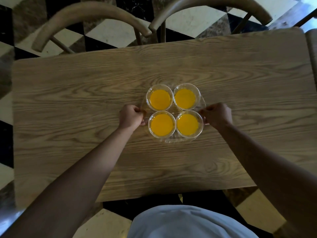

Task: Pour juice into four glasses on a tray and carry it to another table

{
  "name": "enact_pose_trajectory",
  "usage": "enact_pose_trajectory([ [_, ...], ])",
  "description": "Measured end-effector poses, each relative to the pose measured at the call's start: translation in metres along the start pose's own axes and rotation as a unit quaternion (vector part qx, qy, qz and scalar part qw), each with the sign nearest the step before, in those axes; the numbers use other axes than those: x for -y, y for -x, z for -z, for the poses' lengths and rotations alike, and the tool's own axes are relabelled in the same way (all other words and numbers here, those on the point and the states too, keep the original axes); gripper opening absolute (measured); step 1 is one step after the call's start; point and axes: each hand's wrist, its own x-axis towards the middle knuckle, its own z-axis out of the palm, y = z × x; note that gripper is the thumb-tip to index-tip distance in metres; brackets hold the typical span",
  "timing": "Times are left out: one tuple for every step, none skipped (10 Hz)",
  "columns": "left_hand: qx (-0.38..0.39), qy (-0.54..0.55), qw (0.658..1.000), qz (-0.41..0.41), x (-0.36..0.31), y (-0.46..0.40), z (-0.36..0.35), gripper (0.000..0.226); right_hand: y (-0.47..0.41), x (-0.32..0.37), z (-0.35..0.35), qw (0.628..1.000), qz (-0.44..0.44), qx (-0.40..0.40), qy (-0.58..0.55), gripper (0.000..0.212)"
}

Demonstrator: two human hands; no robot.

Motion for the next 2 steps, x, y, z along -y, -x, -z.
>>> enact_pose_trajectory([
  [0.006, 0.02, 1.0, 0.011, 0.0057, 0.0017, 0.0027, 0.019, 0.0052, -0.0067, -0.0017, 1.0, 0.014, -0.015, 0.002, 0.021],
  [0.002, 0.031, 0.999, 0.014, 0.0074, 0.0065, 0.0071, 0.019, 0.0109, -0.0106, -0.0007, 0.999, 0.01, -0.03, -0.031, 0.023],
])
